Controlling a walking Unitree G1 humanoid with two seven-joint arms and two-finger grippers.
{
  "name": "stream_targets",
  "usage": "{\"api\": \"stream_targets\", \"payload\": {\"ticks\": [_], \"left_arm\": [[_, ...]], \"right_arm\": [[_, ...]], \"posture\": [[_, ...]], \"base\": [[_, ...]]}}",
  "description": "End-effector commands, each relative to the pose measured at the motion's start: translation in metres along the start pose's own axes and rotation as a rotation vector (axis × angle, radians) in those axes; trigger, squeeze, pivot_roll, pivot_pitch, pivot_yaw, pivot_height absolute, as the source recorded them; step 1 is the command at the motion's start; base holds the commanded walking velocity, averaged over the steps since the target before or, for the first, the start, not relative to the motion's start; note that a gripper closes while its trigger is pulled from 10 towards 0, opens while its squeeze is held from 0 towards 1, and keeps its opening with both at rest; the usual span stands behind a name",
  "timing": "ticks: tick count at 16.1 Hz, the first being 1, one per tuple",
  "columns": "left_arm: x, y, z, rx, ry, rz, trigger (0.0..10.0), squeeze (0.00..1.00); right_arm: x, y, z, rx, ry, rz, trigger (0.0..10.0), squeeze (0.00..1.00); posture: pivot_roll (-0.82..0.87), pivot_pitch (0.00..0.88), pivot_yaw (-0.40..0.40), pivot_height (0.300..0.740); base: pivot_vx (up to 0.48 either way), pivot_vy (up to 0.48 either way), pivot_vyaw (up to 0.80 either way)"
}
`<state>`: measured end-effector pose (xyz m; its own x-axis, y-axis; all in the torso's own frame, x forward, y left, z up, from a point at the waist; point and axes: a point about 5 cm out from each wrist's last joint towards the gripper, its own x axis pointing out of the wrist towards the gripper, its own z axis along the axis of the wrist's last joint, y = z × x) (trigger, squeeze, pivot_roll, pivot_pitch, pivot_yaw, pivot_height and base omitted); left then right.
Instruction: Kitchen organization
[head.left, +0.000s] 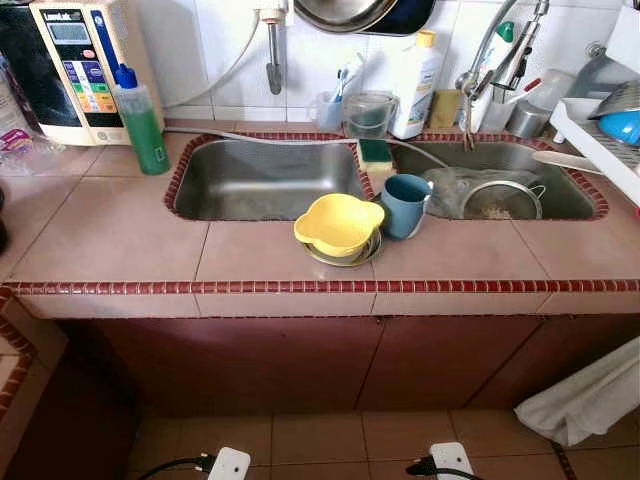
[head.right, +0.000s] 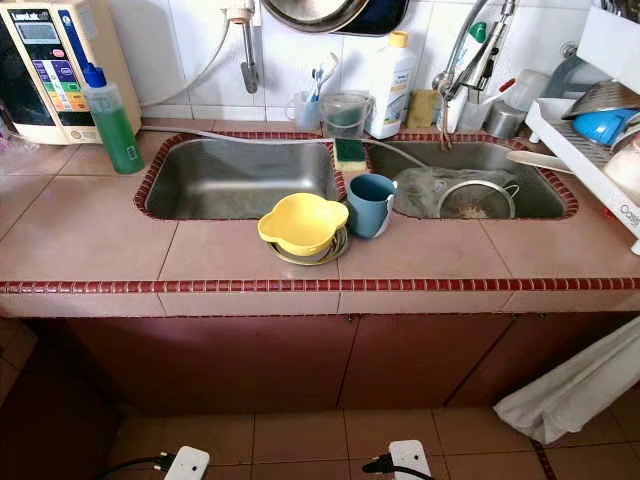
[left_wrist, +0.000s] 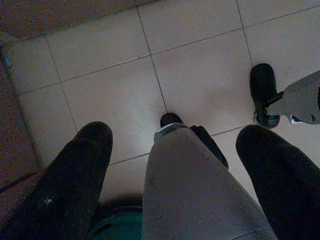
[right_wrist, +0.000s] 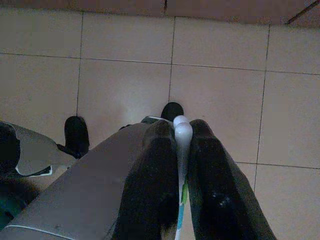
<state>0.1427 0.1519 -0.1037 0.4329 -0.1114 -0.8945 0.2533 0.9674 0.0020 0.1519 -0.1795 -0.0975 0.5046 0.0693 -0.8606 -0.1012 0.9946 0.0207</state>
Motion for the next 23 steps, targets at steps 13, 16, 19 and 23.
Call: {"api": "stream_targets", "payload": {"ticks": [13, 16, 19, 23], "left_arm": [[0.0002, -0.0020, 0.0004, -0.014, 0.000, -0.017, 10.0, 0.00], [0.0003, -0.0016, 0.0011, -0.015, -0.003, -0.017, 10.0, 0.00], [0.0004, -0.0012, 0.0022, -0.036, -0.009, -0.017, 10.0, 0.00], [0.0004, -0.0013, 0.0026, -0.042, -0.010, -0.018, 10.0, 0.00]], "right_arm": [[0.0002, -0.0013, 0.0008, 0.018, 0.007, 0.000, 10.0, 0.00], [0.0000, -0.0012, -0.0003, 0.022, 0.010, 0.000, 10.0, 0.00], [-0.0002, -0.0015, -0.0015, 0.024, 0.016, -0.002, 10.0, 0.00], [-0.0002, -0.0019, -0.0015, 0.025, 0.016, -0.004, 10.0, 0.00]], "posture": [[-0.05, 0.000, -0.002, 0.740], [-0.05, 0.000, -0.001, 0.740], [-0.05, 0.000, -0.001, 0.740], [-0.05, 0.000, -0.001, 0.740]], "base": [[0.000, 0.000, 0.00], [0.000, 0.000, 0.00], [0.000, 0.000, 0.00], [0.000, 0.000, 0.00]]}}
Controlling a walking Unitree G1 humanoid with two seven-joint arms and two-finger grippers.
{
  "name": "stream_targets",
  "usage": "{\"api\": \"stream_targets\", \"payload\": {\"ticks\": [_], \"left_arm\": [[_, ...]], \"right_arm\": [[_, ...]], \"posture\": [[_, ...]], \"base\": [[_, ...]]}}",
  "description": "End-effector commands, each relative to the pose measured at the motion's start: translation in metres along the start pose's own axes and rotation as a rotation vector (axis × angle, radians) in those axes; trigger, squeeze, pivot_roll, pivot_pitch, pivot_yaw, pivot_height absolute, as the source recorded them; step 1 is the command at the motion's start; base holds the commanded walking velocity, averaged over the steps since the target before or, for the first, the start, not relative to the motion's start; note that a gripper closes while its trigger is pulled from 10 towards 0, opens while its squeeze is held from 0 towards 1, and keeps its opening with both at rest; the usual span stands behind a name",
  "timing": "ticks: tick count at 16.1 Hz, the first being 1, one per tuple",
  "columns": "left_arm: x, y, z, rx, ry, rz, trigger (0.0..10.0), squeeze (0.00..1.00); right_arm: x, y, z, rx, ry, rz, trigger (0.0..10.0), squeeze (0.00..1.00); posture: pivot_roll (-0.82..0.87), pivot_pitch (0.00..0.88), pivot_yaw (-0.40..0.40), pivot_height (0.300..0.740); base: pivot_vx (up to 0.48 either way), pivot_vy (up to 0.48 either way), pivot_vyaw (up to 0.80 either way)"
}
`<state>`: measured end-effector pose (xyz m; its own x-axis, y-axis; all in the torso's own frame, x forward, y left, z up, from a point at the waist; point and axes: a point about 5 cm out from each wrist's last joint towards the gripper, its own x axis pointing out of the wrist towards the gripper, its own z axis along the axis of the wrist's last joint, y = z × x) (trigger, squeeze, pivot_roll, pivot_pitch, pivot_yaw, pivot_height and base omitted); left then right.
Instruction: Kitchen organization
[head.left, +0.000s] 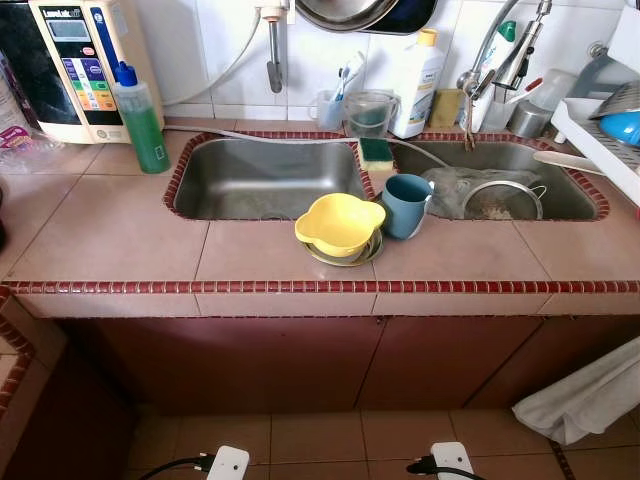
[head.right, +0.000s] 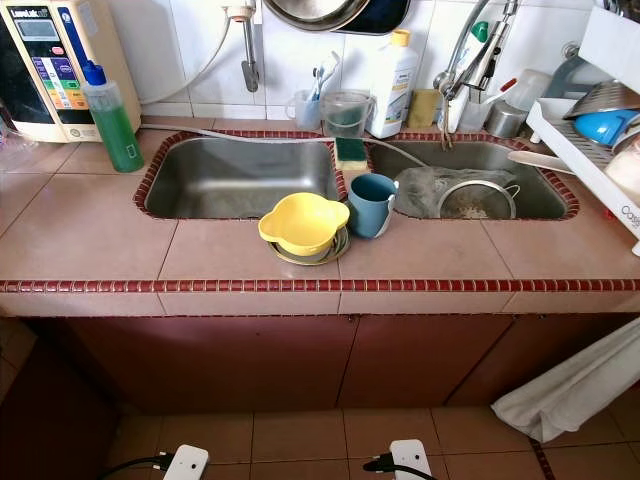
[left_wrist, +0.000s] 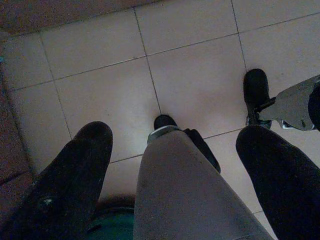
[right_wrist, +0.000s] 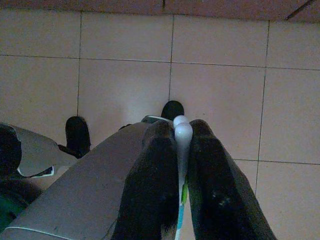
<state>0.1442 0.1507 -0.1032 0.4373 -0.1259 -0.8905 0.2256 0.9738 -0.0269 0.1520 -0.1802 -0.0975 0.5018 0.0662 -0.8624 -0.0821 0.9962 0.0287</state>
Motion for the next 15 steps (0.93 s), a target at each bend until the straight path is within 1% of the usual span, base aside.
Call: {"api": "stream_targets", "payload": {"ticks": [1, 15], "left_arm": [[0.0002, -0.0006, 0.0007, -0.005, -0.001, -0.006, 10.0, 0.00], [0.0002, -0.0014, 0.0002, -0.008, 0.002, -0.010, 10.0, 0.00]], "right_arm": [[-0.0003, -0.0013, -0.0015, 0.003, 0.013, -0.001, 10.0, 0.00], [-0.0002, -0.0008, -0.0017, 0.001, 0.014, 0.001, 10.0, 0.00]], "posture": [[-0.05, 0.000, -0.001, 0.740], [-0.05, 0.000, -0.004, 0.740]], "base": [[0.000, 0.000, 0.00], [0.000, 0.000, 0.00]]}}
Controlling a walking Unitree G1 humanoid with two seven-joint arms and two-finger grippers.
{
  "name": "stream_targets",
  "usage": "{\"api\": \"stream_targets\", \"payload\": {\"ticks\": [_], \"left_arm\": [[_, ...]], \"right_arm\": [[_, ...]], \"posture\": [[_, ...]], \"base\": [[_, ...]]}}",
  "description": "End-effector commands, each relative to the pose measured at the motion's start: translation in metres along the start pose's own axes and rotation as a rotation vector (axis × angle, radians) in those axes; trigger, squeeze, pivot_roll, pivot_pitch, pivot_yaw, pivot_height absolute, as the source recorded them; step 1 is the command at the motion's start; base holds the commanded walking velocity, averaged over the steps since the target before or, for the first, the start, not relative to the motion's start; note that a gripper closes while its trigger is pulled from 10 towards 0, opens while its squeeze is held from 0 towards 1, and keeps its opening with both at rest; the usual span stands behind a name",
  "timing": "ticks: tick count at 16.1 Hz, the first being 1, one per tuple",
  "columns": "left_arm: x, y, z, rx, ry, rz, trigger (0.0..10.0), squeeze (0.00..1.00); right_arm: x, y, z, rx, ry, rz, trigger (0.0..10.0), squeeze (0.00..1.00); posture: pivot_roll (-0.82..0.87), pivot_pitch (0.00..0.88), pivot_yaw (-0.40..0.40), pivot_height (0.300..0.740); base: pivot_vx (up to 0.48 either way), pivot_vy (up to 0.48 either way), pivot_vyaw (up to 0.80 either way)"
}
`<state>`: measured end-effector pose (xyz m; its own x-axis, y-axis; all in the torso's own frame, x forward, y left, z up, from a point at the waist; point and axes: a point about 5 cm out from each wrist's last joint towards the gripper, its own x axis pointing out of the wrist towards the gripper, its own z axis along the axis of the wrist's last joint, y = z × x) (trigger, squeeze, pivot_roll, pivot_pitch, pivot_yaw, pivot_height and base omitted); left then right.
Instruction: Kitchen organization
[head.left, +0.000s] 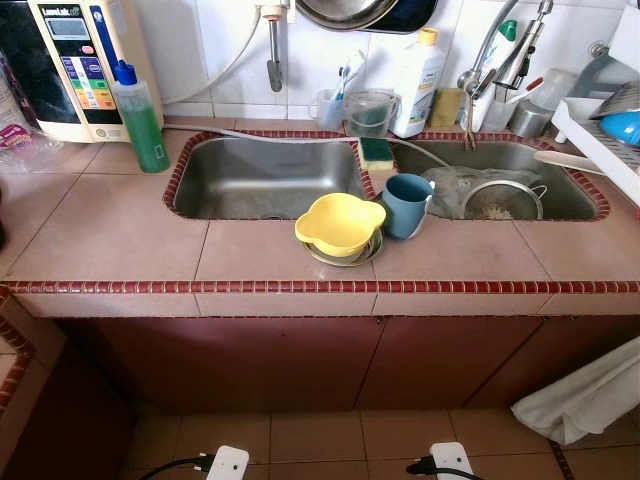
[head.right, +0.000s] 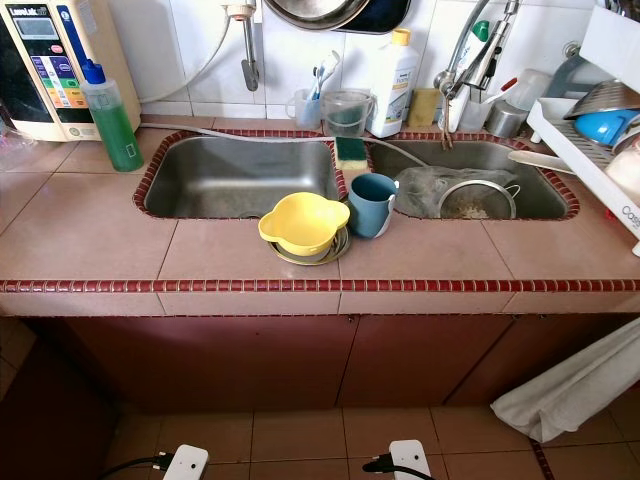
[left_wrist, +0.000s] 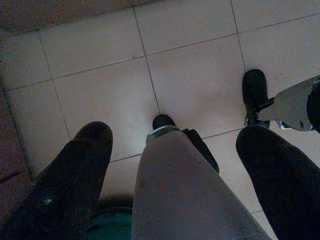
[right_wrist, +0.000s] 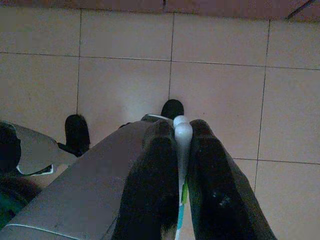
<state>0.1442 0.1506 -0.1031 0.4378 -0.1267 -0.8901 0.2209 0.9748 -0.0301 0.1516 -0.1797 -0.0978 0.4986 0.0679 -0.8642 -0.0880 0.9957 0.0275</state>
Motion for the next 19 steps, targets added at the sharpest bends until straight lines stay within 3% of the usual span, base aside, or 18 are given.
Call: {"api": "stream_targets", "payload": {"ticks": [1, 19], "left_arm": [[0.0003, -0.0017, 0.0001, 0.000, 0.003, -0.011, 10.0, 0.00], [0.0004, -0.0030, 0.0002, 0.012, 0.006, -0.016, 10.0, 0.00]], "right_arm": [[-0.0003, -0.0014, -0.0011, 0.005, 0.011, 0.000, 10.0, 0.00], [-0.0002, -0.0013, -0.0010, -0.012, 0.013, 0.003, 10.0, 0.00]], "posture": [[-0.05, 0.000, -0.004, 0.740], [-0.05, 0.000, -0.007, 0.740]], "base": [[0.000, 0.000, 0.00], [0.000, 0.000, 0.00]]}}
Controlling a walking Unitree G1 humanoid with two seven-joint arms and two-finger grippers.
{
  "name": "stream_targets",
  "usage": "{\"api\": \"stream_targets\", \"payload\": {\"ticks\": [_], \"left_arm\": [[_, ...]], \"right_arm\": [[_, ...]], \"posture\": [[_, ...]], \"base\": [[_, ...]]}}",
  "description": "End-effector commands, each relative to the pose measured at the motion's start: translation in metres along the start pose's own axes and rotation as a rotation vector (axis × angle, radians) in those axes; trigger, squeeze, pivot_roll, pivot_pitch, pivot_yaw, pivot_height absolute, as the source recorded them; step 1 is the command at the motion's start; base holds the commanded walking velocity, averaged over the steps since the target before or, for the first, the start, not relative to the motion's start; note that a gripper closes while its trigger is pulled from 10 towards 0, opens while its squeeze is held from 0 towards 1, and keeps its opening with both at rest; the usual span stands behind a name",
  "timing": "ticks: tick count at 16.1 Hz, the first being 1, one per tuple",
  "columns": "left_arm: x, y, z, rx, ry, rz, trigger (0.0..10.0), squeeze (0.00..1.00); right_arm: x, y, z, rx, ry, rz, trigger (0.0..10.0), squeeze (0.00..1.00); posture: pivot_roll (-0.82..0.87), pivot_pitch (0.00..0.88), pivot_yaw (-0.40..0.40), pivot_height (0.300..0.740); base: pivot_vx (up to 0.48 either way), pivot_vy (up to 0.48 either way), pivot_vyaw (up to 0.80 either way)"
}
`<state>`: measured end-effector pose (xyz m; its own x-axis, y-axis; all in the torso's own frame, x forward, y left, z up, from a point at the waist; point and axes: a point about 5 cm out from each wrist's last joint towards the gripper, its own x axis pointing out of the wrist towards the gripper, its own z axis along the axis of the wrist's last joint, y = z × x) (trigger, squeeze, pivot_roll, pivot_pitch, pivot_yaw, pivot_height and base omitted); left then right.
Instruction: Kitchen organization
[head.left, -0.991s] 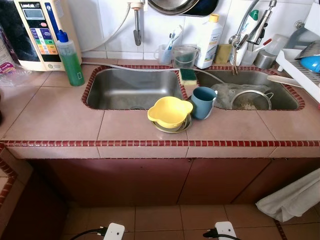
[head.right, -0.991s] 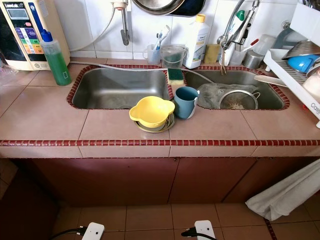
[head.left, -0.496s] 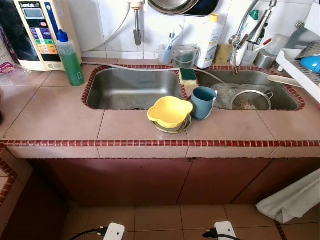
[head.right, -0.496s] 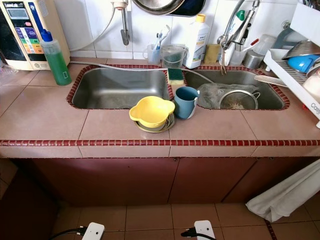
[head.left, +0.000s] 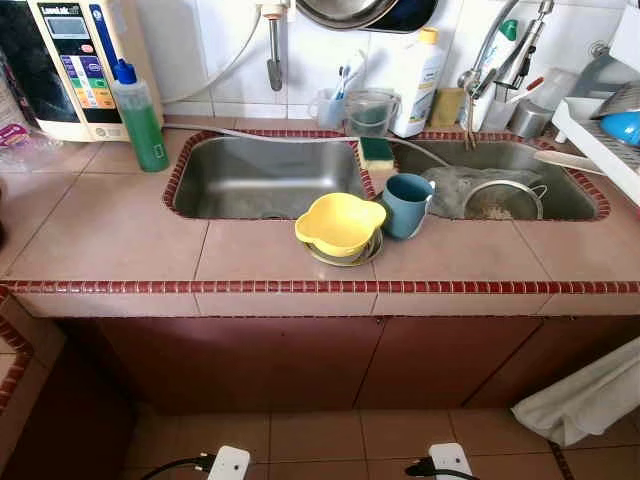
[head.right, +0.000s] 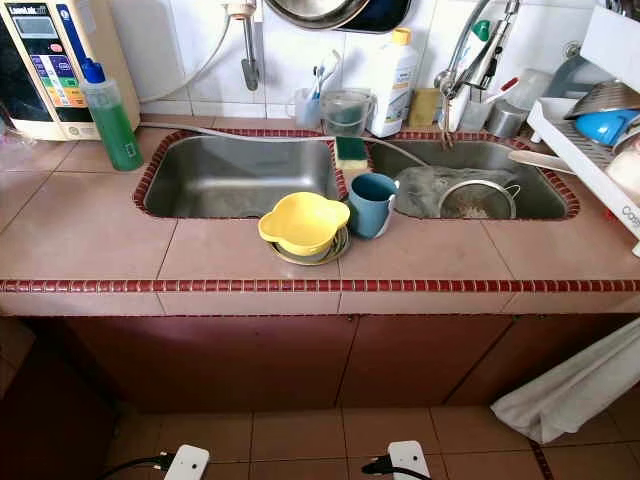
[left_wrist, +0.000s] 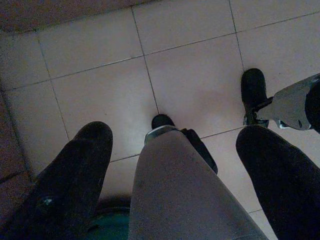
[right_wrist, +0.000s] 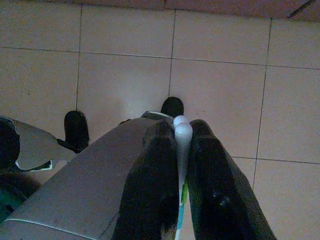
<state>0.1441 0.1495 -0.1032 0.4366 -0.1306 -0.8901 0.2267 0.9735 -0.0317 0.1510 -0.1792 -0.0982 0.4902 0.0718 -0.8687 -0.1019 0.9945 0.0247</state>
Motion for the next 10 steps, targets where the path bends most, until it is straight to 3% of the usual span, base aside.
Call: {"api": "stream_targets", "payload": {"ticks": [1, 10], "left_arm": [[0.0004, -0.0024, 0.0001, 0.007, 0.006, -0.012, 10.0, 0.00], [0.0004, -0.0030, 0.0000, 0.002, 0.005, -0.015, 10.0, 0.00]], "right_arm": [[-0.0003, -0.0019, -0.0004, 0.000, 0.005, -0.002, 10.0, 0.00], [-0.0004, -0.0026, -0.0001, 0.002, 0.002, -0.003, 10.0, 0.00]], "posture": [[-0.05, 0.000, -0.007, 0.740], [-0.05, 0.000, -0.009, 0.740]], "base": [[0.000, 0.000, 0.00], [0.000, 0.000, 0.00]]}}
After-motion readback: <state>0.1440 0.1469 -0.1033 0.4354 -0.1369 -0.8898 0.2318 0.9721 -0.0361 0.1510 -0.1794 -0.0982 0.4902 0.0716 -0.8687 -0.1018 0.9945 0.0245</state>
